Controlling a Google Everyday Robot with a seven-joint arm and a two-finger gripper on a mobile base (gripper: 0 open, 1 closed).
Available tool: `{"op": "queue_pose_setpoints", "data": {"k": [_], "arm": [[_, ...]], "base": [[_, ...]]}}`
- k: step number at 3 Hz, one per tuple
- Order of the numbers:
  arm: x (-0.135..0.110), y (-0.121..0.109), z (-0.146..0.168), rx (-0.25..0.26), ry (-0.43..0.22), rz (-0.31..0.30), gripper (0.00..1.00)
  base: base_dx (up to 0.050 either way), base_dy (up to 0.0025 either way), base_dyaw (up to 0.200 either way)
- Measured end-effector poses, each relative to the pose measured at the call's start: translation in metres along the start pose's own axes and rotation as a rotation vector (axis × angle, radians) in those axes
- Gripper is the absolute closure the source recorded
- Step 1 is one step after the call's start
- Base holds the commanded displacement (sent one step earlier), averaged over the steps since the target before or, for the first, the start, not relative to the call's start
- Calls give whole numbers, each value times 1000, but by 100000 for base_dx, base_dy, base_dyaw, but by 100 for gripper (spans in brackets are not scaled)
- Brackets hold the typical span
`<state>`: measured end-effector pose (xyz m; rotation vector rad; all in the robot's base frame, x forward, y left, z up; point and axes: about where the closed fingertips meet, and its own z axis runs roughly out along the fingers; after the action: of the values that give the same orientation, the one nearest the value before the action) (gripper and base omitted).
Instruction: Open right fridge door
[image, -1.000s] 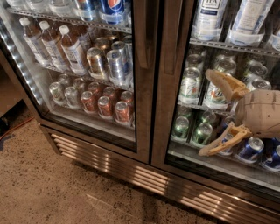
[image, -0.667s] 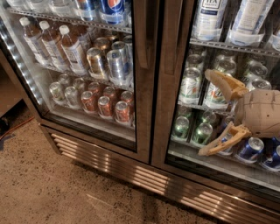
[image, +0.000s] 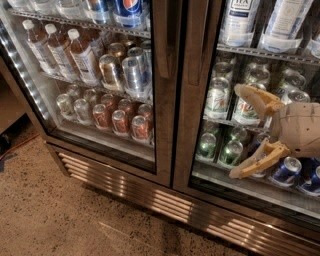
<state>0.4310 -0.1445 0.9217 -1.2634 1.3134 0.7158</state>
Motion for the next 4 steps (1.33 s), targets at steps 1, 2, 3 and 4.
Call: {"op": "queue_pose_setpoints", "data": {"k": [1,2,3,4], "arm": [[0,0,0,0,0,0,0],[-18,0,-4,13,-6,-32,0],[-50,-1,-14,40,5,-95,0],[-52,-1,-11,38,4,-98,0]], "base": [[0,0,0],[0,0,0],[0,0,0],[0,0,0]]}}
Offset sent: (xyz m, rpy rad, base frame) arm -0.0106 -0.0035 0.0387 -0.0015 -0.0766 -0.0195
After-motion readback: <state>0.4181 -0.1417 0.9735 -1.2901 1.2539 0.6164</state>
